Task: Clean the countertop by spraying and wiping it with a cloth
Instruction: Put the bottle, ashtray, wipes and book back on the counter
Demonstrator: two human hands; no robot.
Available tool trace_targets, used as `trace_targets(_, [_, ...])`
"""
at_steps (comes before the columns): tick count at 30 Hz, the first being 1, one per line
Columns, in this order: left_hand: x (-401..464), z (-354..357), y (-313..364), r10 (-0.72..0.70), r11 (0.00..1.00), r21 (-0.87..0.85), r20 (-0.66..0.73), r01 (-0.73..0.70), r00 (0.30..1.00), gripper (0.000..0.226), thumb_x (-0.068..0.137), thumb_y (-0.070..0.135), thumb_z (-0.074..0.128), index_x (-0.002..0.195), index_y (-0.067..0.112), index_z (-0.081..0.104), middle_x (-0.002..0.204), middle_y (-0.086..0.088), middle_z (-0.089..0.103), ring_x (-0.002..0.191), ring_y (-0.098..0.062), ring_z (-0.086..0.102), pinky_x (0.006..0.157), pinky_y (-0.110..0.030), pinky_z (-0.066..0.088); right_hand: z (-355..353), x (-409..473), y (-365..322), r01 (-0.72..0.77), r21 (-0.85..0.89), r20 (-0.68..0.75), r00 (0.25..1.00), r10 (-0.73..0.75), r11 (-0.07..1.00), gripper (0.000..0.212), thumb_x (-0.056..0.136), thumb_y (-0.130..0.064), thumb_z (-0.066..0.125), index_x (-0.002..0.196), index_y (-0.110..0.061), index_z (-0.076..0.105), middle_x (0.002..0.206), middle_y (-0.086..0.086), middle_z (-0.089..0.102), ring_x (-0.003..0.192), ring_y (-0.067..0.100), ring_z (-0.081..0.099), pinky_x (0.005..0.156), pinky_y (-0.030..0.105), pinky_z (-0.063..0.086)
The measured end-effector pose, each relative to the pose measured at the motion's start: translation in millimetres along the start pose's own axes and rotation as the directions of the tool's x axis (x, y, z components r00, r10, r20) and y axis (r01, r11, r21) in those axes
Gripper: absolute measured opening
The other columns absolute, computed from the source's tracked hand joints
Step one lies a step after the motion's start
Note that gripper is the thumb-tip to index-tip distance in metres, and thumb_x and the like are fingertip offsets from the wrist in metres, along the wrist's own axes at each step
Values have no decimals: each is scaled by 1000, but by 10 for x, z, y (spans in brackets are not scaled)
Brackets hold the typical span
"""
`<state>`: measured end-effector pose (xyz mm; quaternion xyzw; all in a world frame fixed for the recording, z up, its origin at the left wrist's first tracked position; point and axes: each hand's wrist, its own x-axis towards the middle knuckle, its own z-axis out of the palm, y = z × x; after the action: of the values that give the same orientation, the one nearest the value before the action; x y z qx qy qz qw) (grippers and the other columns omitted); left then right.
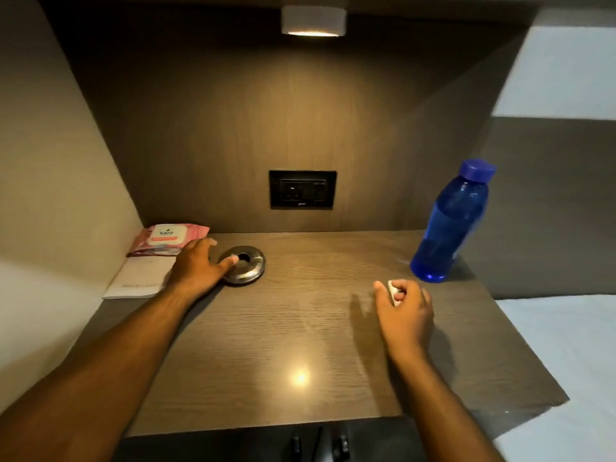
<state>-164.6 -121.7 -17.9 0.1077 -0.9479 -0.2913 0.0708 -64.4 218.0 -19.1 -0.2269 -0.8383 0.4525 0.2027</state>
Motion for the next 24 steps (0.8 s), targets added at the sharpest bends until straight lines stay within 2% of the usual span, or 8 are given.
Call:
trace_targets(3, [85,-280,-206,-110,994,-18,-97,108,989,56,85,42,64,132,15,49,137,-14,51,120,-35,50,94,-40,45,588,-52,-561,90,51,199,975,-99,995,34,86,-40,67,114,-20,65,107,2,64,88,13,60,75,28,44])
trace_targets(5, [162,-476,-361,-167,985,-68,-117,160,979,50,87,32,63,133,15,51,136,-14,54,120,-35,52,96,-38,45,1026,-174,-952,97,98,393,911,-128,990,42,87,-39,67,120,-15,62,109,6,67,90,20,65,80,37,53])
trace_targets(8, [241,-761,-550,-233,968,-109,-79,224,969,40,86,34,61,125,25,57,124,-8,64,106,-32,61,83,-32,45,1638,-399,-1413,155,107,559,807,-188,982,53,86,-40,69,129,-10,59,118,9,68,108,25,64,94,37,50])
trace_targets(10, [271,-881,-627,-231,970,-81,-34,227,972,40,79,42,61,117,29,61,114,-5,69,95,-30,64,84,-36,50,1934,-504,-1645,165,114,606,770,-200,980,57,85,-40,69,130,-8,58,122,12,67,114,29,62,98,40,49])
trace_targets(14, [375,-941,-792,-241,971,-7,-30,241,970,46,76,36,61,121,33,51,112,-3,65,88,-27,61,78,-37,52,2431,-622,-1918,50,170,702,695,-156,984,39,85,-25,68,120,-7,62,103,16,71,92,36,70,81,52,59])
trace_targets(17, [485,-895,-881,-174,983,65,-5,173,985,58,81,31,66,134,32,43,125,-3,62,103,-28,61,83,-37,50,2730,-645,-2012,-5,173,761,636,-130,985,14,89,-15,62,103,-18,64,98,11,68,86,34,69,73,50,61])
trace_targets(21, [607,-751,-1025,-148,988,57,50,145,988,70,84,12,58,146,30,30,138,-7,53,119,-30,54,94,-37,45,3084,-656,-2002,-47,134,768,636,-74,990,29,88,-6,61,116,-11,67,94,15,68,67,26,62,48,32,55])
trace_targets(24, [568,-628,-1134,-160,987,36,83,157,984,74,87,9,51,150,32,20,140,-7,50,119,-31,53,92,-34,45,3258,-715,-1968,59,115,700,703,-123,992,36,85,-10,68,120,-9,65,115,18,69,96,33,67,81,44,58])
